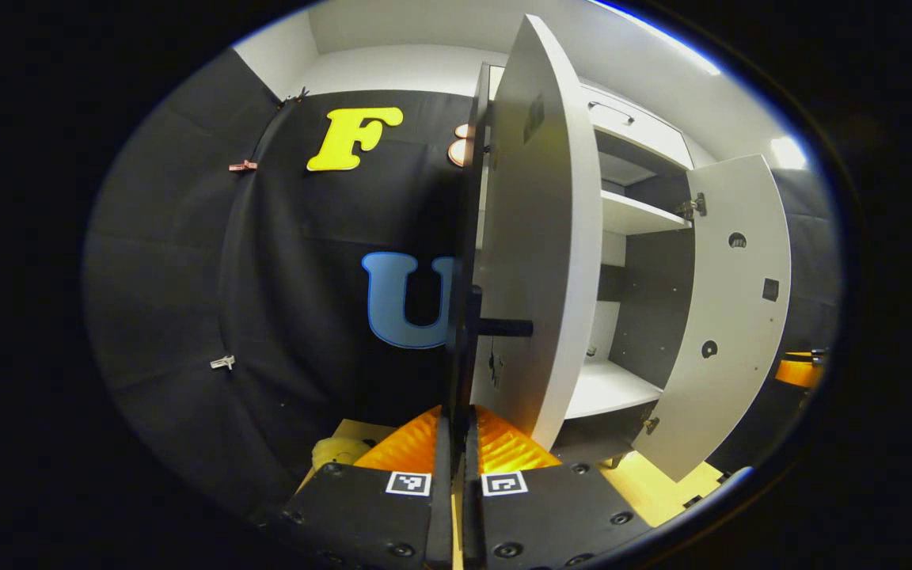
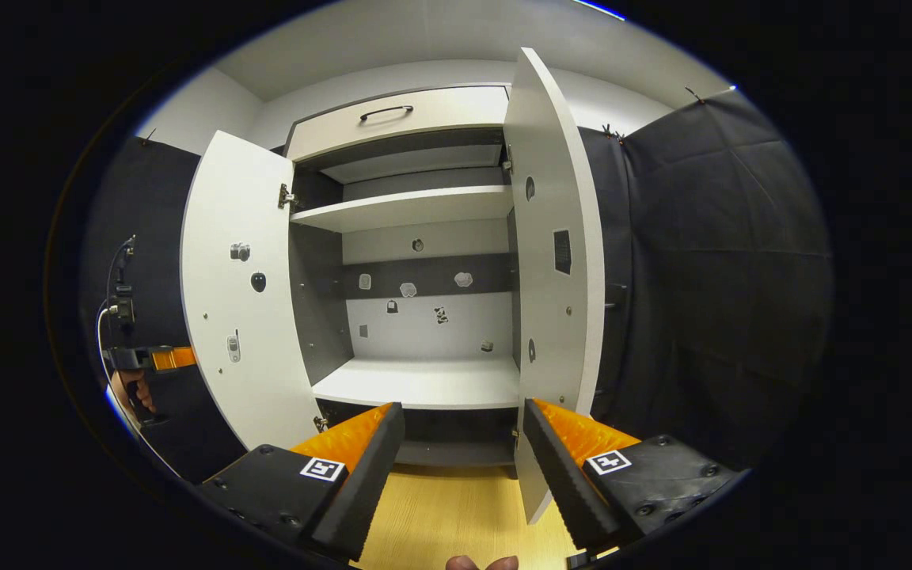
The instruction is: Open the right door of the double-door shoe cabinet with the right hand, and open the left door with the left hand.
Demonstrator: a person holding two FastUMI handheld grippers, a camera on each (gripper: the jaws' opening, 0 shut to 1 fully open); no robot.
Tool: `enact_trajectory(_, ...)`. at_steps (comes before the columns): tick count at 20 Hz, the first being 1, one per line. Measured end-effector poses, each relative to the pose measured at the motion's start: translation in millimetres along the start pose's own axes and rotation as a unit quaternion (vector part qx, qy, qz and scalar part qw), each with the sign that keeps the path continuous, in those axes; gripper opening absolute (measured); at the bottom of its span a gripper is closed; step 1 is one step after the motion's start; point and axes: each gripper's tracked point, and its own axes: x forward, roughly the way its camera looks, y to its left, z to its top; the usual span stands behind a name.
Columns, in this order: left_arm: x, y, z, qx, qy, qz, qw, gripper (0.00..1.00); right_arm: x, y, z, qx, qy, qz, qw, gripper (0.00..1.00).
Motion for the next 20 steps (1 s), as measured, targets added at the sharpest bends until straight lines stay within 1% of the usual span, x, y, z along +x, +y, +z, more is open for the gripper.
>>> enact_trajectory(3,-15,0,1,-0.006,-0.003,0.011,1.0,0.11,-1,2,-1,0.001,0.001,0.004,1.0,0.95)
enact_trajectory(5,-25,1,0,-0.007,-0.005,0.024,1.0,0.08,-2,2,-1,0.001,0.0,0.005,1.0,0.95)
enact_trajectory(7,-32,-3,0,0.003,-0.004,0.027,1.0,0.19,-3,2,0,0.003,0.001,0.006,1.0,0.95)
enact_trajectory(8,-35,-5,0,0.009,-0.004,0.028,1.0,0.21,-4,3,-1,0.005,0.001,0.007,1.0,0.95)
enact_trajectory(9,-39,-9,2,0.014,-0.004,0.028,1.0,0.26,-5,2,0,0.007,0.001,0.007,1.0,0.95)
enact_trajectory(10,-43,-12,2,0.019,-0.005,0.028,0.999,0.24,-5,2,0,0.008,0.001,0.008,1.0,0.95)
enact_trajectory(13,-55,-19,5,0.024,-0.013,0.038,0.999,0.52,-7,2,1,0.011,-0.001,0.01,1.0,0.95)
enact_trajectory(15,-63,-28,5,0.02,-0.02,0.044,0.999,0.66,-7,2,2,0.015,-0.002,0.013,1.0,0.95)
enact_trajectory(16,-67,-35,5,0.019,-0.022,0.045,0.999,0.7,-7,3,2,0.016,-0.003,0.014,1.0,0.95)
enact_trajectory(17,-71,-41,6,0.021,-0.024,0.045,0.998,0.82,-8,3,2,0.016,-0.003,0.015,1.0,0.95)
enact_trajectory(20,-79,-62,5,0.035,-0.027,0.034,0.998,0.87,-9,1,4,0.015,-0.003,0.016,1.0,0.95)
